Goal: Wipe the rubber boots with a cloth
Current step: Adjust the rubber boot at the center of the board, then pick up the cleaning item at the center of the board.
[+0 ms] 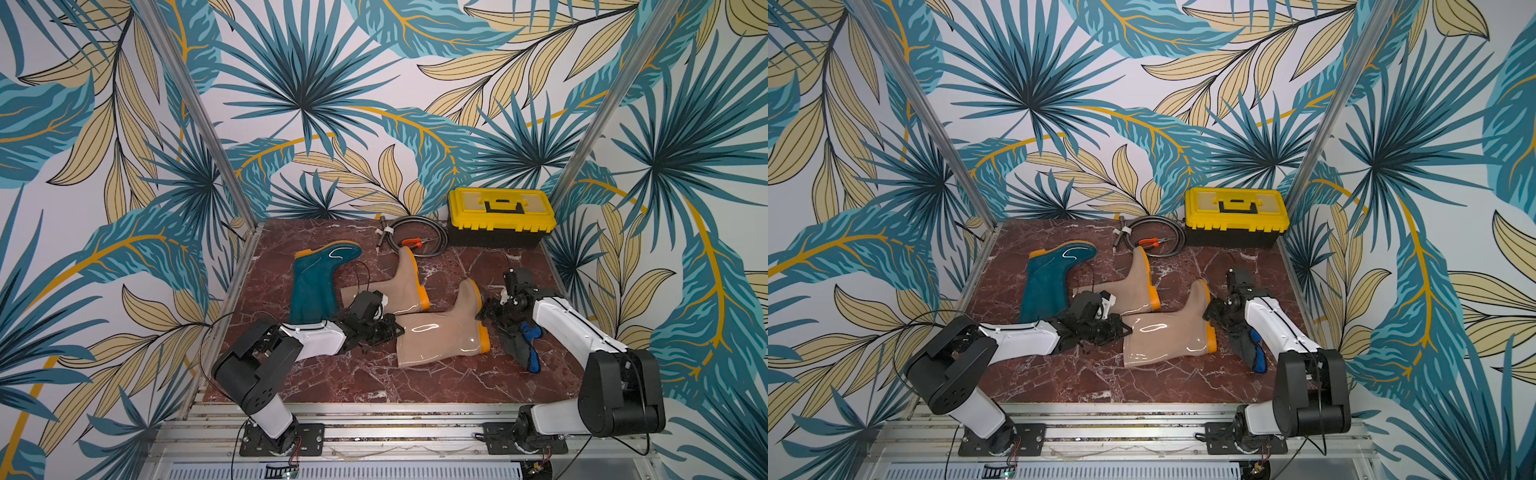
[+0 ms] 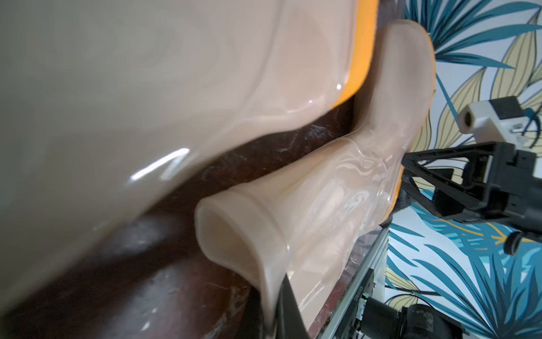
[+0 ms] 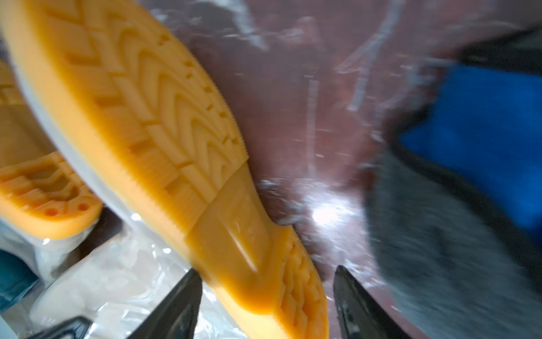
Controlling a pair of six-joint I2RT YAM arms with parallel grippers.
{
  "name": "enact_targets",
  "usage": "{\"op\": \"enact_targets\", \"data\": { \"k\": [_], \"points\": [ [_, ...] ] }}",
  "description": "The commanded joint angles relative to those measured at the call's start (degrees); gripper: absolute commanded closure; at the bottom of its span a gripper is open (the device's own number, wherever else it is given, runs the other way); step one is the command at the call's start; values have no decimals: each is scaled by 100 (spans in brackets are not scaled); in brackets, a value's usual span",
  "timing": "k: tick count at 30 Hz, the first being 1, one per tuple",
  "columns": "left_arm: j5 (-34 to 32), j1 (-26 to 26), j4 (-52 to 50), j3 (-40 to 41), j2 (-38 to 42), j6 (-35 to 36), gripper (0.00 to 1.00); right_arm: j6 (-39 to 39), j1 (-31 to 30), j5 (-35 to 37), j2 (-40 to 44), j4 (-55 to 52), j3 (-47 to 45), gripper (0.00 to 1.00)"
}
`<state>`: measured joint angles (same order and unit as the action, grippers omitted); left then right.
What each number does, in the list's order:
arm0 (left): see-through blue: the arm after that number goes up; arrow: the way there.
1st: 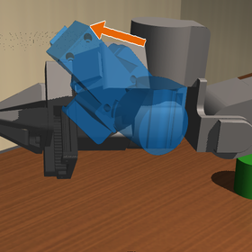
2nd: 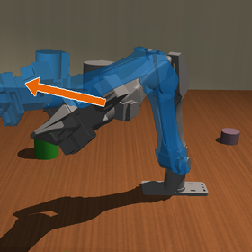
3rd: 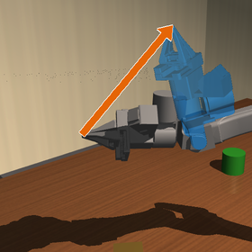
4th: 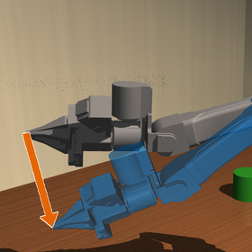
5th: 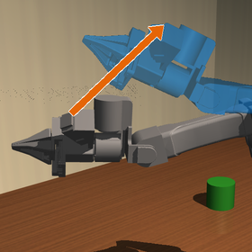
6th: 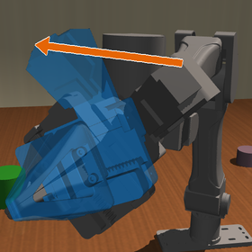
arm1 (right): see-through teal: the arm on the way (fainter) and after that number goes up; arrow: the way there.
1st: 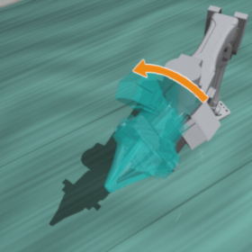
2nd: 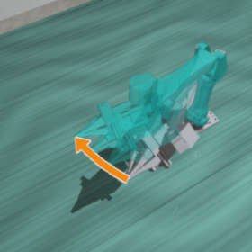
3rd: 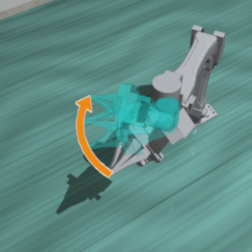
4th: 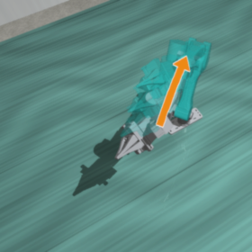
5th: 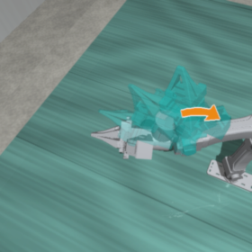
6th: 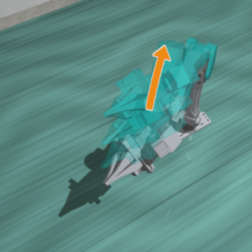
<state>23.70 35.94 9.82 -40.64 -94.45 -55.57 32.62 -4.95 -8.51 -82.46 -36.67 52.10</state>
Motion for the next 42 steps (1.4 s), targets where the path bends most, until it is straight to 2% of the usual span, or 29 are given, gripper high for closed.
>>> {"op": "enact_targets", "data": {
  "k": [1, 5, 8, 10, 15, 18, 20, 27, 35, 37, 39, 42],
  "points": [
    [-157, -140, -286, -106, -172, 50, 100, -21, -515, 124, -361, 470, 204, 30],
    [92, -257, -288, -223, -266, 134, 100, 82, -622, 3, -886, 510, 392, 35],
    [198, -370, -290, -175, -249, 177, 100, 102, -630, 212, -748, 239, 581, 33],
    [228, -420, -297, -108, -191, 187, 100, 37, -623, 614, -438, -220, 776, 27],
    [204, -442, -306, 73, -30, 227, 100, -158, -613, 2254, 497, -1560, 1294, 8],
    [240, -448, -314, 122, 36, 214, 100, -155, -559, 2951, 854, -1942, 1321, 1],
    [201, -453, -314, 166, 101, 222, 100, 51, -400, 3237, 907, -2250, 1335, 0],
    [180, -448, -332, 286, 216, 285, 100, 397, 330, 2919, 528, -2004, 755, 0],
    [297, -448, -341, 267, 363, 394, 100, 493, 460, 2052, -758, -1350, 349, 1],
    [317, -453, -354, 293, 438, 395, 100, 470, 476, 1837, -929, -1164, 264, 8],
    [311, -444, -422, 298, 517, 395, 100, 419, 477, 1631, -1047, -990, 198, 25],
    [208, -409, -731, 202, 633, 520, 100, 309, 480, 1383, -1247, -785, 143, 57]
  ]
}}
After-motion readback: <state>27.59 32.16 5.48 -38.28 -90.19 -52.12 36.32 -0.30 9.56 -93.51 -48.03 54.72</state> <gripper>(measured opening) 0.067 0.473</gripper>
